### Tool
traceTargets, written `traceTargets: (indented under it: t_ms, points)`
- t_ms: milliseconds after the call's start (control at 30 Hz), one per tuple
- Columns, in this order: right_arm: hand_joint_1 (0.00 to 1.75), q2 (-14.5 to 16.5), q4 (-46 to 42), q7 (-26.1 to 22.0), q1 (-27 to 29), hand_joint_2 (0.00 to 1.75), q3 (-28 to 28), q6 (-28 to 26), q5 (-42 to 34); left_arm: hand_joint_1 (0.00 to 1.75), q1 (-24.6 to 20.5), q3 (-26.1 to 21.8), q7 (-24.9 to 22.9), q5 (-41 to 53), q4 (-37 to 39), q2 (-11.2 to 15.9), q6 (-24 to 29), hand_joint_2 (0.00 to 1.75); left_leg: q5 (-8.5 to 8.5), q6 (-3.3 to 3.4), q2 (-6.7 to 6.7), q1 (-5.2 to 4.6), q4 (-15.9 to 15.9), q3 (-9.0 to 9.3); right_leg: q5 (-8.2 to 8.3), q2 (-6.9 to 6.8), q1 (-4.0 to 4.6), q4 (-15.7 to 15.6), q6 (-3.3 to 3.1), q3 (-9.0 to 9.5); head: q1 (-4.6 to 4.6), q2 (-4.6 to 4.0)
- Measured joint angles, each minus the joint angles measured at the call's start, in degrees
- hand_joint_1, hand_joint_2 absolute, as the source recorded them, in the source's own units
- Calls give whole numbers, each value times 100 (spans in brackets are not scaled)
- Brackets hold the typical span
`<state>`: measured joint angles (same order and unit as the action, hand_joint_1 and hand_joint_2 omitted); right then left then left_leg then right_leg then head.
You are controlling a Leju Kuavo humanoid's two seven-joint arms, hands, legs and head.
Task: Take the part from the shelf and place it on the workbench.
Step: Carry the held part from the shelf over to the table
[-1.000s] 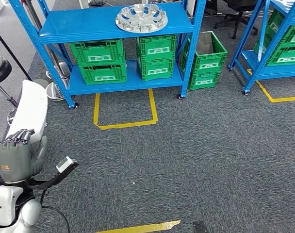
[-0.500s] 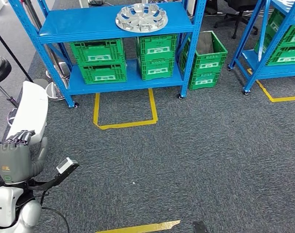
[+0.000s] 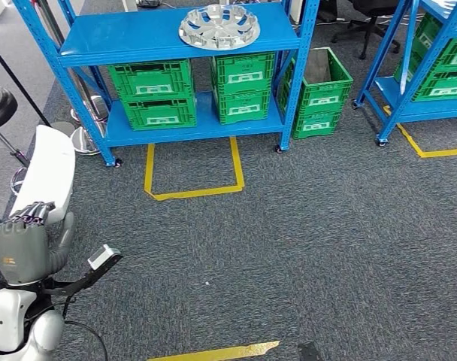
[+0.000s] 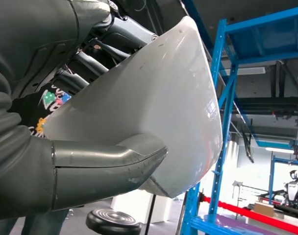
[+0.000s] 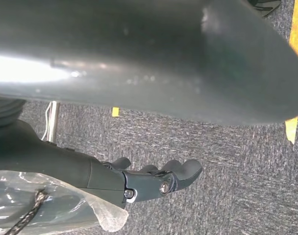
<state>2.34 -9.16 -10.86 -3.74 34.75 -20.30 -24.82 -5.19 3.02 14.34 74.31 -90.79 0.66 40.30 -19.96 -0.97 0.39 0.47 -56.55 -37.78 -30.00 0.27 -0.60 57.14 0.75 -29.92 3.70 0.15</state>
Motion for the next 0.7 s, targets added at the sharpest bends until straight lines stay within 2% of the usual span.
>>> traceTargets:
  t_ms: [100,167,333,433,467,500,567,600,633,667,700]
  points:
    - [0,0,0,4,0,0,0,-19,-2,175,0,-1,4,0,0,0,0,175,-4,6,0,-2,-7,-4,-1,-1,-2,0,3,0,-1,0]
    - [0,0,0,13,0,0,1,-55,-5,175,0,-2,11,1,0,0,0,175,-22,33,0,-8,-36,-16,-10,-3,-7,0,18,2,-2,0]
    - [0,1,0,20,-3,0,1,-55,-36,175,-2,-13,51,1,-1,0,0,175,-93,129,-5,-30,-123,-53,-43,-24,-23,-8,89,44,-2,0]
    - [0,1,0,24,-10,0,2,-55,-40,175,-11,-44,114,-26,-16,-7,2,175,-70,190,-40,-12,-27,-11,-122,-45,-30,27,153,83,3,0]
    - [0,1,0,24,-11,0,2,-56,-42,175,-22,-55,130,-43,-22,-11,2,175,-47,210,-57,6,22,12,-237,-43,-30,170,167,18,11,0]
    - [0,0,0,24,-11,0,2,-57,-45,175,-31,-67,140,-57,-26,-16,3,175,-29,225,-76,24,55,24,-414,-37,-37,448,178,-107,20,0]
    - [0,1,0,25,-10,0,2,-57,-51,175,-43,-96,152,-73,-26,-24,3,175,-15,239,-125,24,60,4,-786,-35,-44,1193,202,-460,29,0]
    - [0,1,0,25,-6,0,3,-57,-53,175,-39,-107,157,-75,-26,-28,3,175,-9,231,-161,25,56,-13,-873,-35,-51,1468,216,-596,29,0]
    - [0,2,0,26,-4,0,4,-58,-54,175,-36,-113,163,-76,-26,-33,3,175,1,218,-205,27,49,-30,-843,-35,-60,1535,226,-634,28,0]
    - [0,2,0,27,-2,0,5,-61,-55,175,-35,-116,171,-76,-26,-37,2,175,13,199,-258,33,35,-49,-708,-25,-72,1375,236,-559,29,0]
    - [0,2,0,28,-1,0,7,-64,-57,175,-35,-121,178,-76,-26,-42,2,175,25,175,-316,42,12,-73,-510,27,-91,1017,245,-379,29,0]
